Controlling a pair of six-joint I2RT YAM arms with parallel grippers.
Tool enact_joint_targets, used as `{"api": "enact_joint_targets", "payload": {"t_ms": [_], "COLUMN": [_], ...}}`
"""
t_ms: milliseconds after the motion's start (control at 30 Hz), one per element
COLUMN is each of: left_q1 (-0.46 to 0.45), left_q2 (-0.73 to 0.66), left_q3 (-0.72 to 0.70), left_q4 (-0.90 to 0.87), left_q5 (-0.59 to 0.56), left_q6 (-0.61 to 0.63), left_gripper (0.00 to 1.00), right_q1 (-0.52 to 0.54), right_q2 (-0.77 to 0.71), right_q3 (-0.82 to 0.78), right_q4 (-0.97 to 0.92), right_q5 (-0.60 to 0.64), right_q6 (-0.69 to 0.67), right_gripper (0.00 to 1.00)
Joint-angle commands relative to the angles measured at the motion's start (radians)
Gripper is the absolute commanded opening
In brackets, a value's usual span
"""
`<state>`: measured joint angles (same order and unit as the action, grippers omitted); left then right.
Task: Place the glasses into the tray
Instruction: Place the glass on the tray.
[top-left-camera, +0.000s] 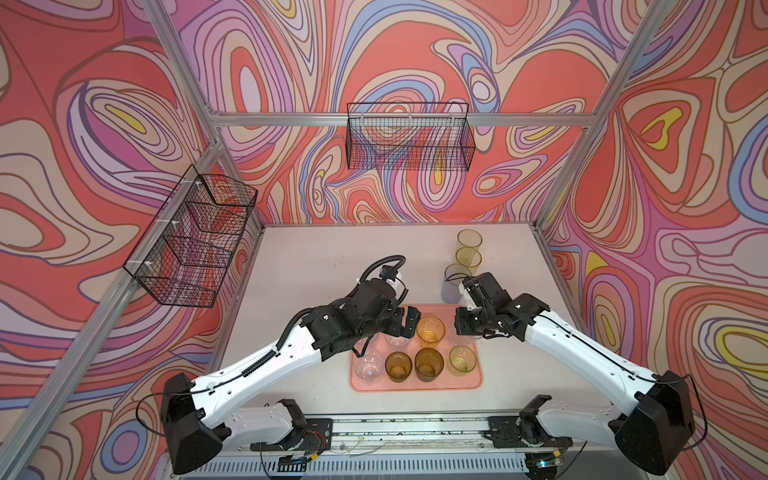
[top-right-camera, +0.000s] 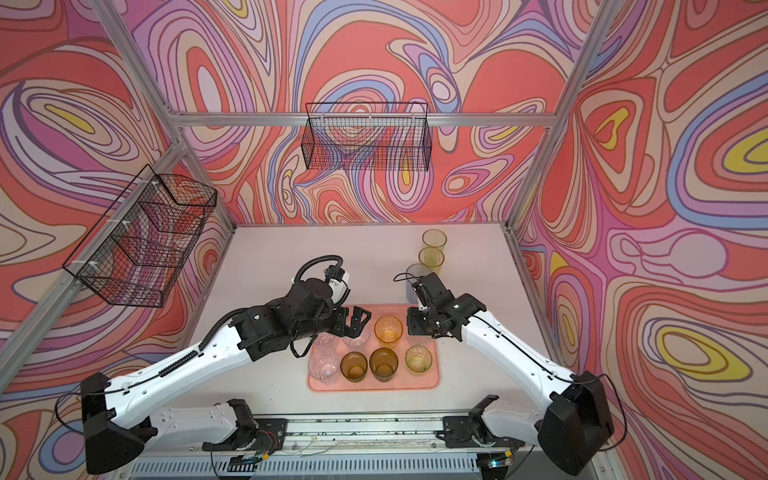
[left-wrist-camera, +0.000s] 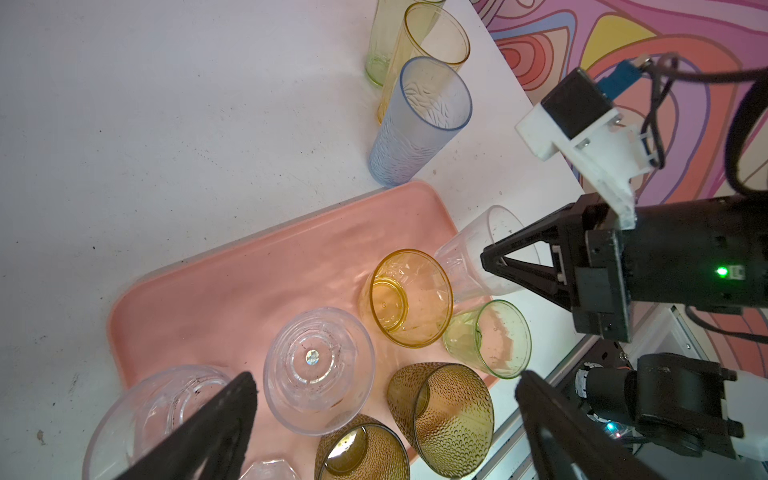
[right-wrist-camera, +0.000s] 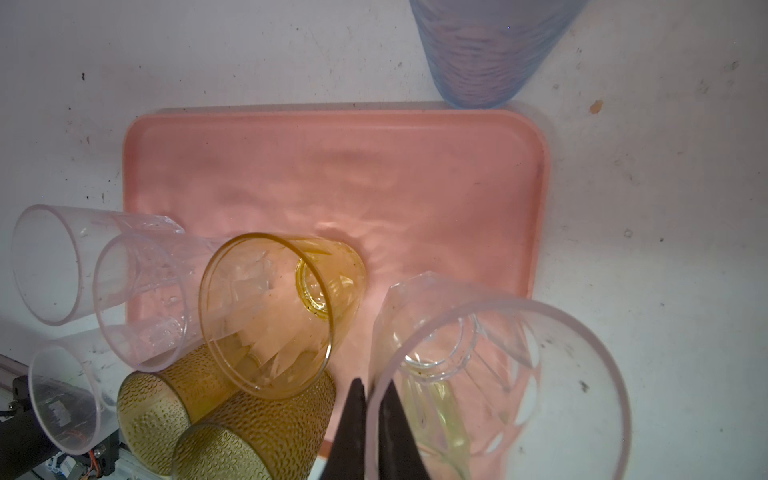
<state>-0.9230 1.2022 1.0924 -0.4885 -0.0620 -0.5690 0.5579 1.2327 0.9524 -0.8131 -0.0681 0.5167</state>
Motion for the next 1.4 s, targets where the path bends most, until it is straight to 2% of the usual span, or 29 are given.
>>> {"api": "enact_joint_targets", "payload": {"t_ms": [0,333,733,1000,1200,1367], "left_q1": [-0.002,-0.003,-0.002,-0.002,-0.002,-0.002], "left_q2": [-0.008,-0.023,-0.018,-0.021,-0.029,-0.03], "left_q3": [-0.007,-0.027,-0.035,-0.038,-0.04,-0.04], "left_q4": [0.017,0.013,0.014,0.008,0.008,0.008], "left_q5": [-0.028,-0.045,-0.061,-0.068,-0.078,-0.08], "left_q6": [0.01,0.01,0.005,-0.009,-0.005,-0.003], "left_gripper": [1.0,1.0,1.0,1.0,1.0,1.0], "right_q1": [0.005,0.005,0.005,0.005,0.004,0.005], "right_q2": [0.019,0.06,0.071,0.07,0.063,0.039], "right_q3": [-0.012,-0.002,-0.03,-0.032,-0.016,0.011], "right_q4": [0.034,0.026,0.05,0.058,0.045,0.023], "right_q5": [0.015,0.04,0.011,-0.005,-0.004,0.003], "right_q6": [0.015,0.009,0.018,0.031,0.032,0.035], "right_gripper": [0.0,0.0,0.01,0.22,0.31,0.49]}}
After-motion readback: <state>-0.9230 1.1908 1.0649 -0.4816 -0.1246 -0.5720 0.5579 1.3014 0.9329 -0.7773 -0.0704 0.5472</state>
